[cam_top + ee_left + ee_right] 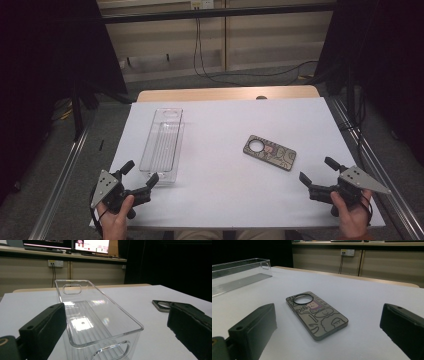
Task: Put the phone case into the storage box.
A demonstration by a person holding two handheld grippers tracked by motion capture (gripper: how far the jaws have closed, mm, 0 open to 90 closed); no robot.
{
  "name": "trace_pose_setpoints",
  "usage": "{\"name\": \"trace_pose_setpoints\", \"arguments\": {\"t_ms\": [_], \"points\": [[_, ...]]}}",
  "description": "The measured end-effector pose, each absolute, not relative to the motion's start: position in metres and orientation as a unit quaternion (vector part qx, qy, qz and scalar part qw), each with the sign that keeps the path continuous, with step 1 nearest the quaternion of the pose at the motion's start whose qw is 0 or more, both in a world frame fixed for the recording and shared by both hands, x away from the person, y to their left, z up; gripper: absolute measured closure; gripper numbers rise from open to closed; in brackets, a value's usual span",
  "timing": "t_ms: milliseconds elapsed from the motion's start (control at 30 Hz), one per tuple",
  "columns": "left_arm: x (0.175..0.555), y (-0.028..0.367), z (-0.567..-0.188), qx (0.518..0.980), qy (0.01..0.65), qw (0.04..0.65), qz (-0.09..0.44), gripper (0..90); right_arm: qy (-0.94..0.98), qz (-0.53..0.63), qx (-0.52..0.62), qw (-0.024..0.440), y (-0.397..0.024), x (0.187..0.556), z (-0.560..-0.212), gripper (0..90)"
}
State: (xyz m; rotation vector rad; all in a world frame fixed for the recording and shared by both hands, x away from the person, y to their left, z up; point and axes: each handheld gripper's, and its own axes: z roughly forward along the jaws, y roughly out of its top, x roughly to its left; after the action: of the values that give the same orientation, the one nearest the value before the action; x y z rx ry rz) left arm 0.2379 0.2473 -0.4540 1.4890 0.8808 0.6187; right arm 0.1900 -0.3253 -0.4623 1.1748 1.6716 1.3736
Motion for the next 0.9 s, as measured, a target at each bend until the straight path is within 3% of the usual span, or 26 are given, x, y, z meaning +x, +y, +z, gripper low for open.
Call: {"name": "trace_pose_setpoints", "arguments": {"t_ms": [900], "points": [[0.2352,0.2492,-0.454,0.649,0.371,0.61,0.261,2.2,0.65,0.533,0.438,0.318,-0.3193,0.1896,-0.4619,0.1]]}}
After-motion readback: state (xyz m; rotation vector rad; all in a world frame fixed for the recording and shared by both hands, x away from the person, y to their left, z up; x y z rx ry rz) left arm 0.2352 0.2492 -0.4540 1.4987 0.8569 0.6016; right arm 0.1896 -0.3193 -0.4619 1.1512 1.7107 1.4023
